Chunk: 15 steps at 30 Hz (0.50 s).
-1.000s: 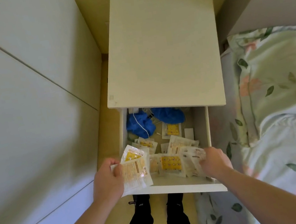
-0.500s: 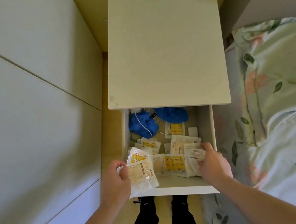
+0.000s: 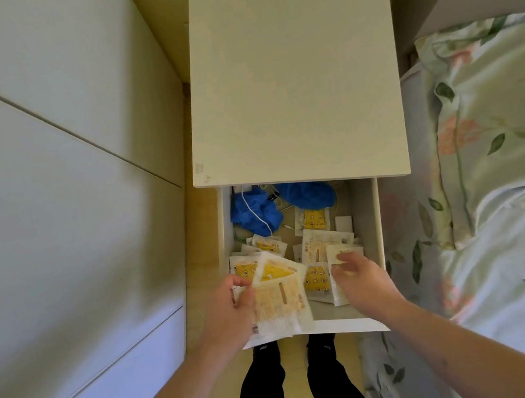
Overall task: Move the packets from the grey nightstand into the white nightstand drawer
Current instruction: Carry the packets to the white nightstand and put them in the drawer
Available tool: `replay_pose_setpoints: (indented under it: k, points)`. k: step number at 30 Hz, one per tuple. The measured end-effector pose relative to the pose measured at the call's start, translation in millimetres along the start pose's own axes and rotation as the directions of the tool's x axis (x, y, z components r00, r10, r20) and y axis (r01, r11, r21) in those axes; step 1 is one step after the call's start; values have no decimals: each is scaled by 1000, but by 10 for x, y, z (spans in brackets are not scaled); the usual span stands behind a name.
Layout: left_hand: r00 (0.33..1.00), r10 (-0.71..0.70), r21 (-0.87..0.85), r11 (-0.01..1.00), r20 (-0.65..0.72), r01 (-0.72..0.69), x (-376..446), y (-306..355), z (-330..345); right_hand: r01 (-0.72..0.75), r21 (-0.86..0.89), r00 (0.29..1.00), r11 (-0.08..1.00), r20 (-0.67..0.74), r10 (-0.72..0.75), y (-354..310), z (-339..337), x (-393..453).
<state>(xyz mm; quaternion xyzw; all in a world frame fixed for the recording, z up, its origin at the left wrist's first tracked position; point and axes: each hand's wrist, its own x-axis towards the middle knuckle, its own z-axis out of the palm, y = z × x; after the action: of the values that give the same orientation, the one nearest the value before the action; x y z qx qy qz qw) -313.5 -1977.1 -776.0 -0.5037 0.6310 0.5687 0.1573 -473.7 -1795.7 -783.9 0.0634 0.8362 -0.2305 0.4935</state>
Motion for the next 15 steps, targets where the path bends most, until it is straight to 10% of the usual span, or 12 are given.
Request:
replay_pose_setpoints:
  k: [5,15]
  points:
    - [990,19,36,999,140,-24,-33,70,182,-147,342,962,928,268,54,-144,-48,15]
    - [996,27,130,991,-83,-16,209,28,169,142,57,986,988,-100,-136,-92,-334,295]
